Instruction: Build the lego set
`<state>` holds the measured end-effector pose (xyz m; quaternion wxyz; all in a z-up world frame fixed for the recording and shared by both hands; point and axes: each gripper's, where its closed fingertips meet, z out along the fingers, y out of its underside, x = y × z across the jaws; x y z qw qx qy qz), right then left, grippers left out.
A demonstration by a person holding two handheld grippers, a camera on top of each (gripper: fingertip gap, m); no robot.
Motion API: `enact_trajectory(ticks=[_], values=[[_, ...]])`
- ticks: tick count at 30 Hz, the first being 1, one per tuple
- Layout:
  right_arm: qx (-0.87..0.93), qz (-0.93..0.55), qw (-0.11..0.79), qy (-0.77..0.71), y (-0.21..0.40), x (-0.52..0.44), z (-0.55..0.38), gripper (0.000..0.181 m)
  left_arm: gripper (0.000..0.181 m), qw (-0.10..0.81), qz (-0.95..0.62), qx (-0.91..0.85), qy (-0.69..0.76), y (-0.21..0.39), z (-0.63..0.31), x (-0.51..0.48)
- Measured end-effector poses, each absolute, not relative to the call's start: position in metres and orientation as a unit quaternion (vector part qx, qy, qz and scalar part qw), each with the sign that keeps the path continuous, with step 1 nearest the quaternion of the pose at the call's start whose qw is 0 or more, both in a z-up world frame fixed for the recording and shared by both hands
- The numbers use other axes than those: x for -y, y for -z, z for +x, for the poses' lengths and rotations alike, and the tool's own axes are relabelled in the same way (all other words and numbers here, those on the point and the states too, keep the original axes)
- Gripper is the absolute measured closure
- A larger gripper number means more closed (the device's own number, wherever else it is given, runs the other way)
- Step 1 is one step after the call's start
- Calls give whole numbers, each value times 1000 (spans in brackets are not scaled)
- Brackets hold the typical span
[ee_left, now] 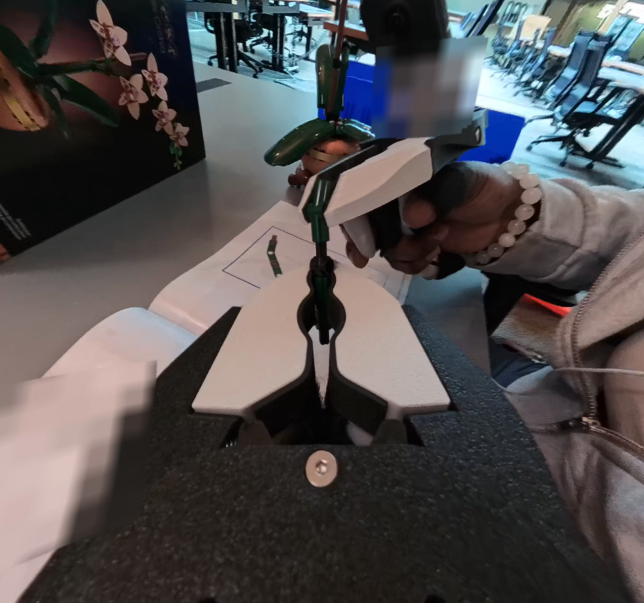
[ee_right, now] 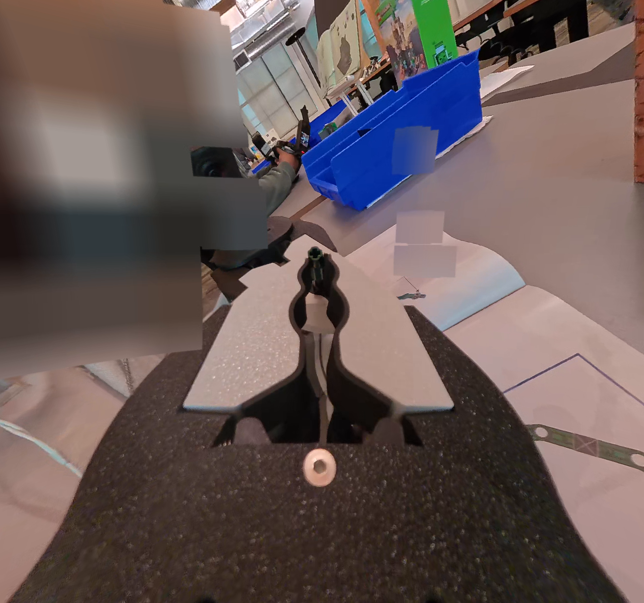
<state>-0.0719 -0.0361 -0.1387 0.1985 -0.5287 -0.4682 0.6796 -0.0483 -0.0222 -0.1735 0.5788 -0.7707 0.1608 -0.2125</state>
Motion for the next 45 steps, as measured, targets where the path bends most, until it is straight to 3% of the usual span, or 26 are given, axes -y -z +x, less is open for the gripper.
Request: enact_trajectory(ticks=[15,41,45], values=[[409,-510,195,-732,145,36,-70,175,181,583,-758,-154,251,175,-45,22],[473,-501,198,-697,149,41,-69,175,181,586,-761,-165,225,177,-44,21],[523,-481,188,-679,144,50,-67,176,168,582,-754,-177,247,176,-37,23]])
